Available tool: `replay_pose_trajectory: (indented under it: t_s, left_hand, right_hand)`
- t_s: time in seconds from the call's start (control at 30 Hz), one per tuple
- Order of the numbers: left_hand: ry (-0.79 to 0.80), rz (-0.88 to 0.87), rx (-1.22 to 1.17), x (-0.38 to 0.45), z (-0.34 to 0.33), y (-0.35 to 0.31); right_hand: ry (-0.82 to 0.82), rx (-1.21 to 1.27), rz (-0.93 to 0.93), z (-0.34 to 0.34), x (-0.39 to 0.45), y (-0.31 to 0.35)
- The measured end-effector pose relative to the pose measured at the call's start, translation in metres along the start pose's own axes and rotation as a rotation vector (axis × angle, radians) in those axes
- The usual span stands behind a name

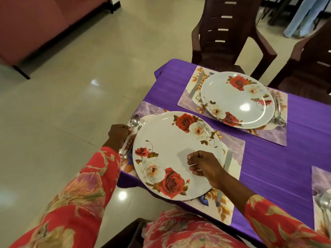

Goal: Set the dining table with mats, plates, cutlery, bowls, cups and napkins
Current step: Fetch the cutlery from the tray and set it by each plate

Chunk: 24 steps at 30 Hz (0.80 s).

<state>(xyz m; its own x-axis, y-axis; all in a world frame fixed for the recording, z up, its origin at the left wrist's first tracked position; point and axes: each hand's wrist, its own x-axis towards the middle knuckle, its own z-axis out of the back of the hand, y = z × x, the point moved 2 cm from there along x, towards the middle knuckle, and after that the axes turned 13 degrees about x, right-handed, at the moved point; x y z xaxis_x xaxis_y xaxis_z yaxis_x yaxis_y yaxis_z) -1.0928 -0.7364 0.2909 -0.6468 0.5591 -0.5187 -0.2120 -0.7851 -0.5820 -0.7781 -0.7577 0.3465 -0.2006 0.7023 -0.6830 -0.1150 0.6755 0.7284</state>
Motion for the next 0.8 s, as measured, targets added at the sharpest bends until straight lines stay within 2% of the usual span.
replay_pose_trajectory:
  t_s: [0.23,0.47,0.57,0.67,0.8]
  left_hand:
    - [-0.120,-0.083,0.304,-0.022,0.000,-0.017]
    - [-0.162,-0.094,0.370,-0.025,-0.001,-0.018]
    - [-0.212,-0.146,0.359,-0.029,0.000,-0.029]
    - [-0.249,-0.272,0.300,-0.048,-0.007,-0.057]
    - [-0.235,-0.428,0.074,-0.094,-0.042,-0.099]
  right_hand:
    - [-0.021,0.026,0.003,0.003,-0.002,-0.001]
    - [-0.052,0.048,0.021,0.012,-0.008,0.000]
    - [-0.072,0.068,0.028,0.019,-0.013,-0.002]
    - [-0.088,0.096,0.043,0.028,-0.019,-0.003]
    - [-0.122,0.172,0.086,0.047,-0.027,-0.005]
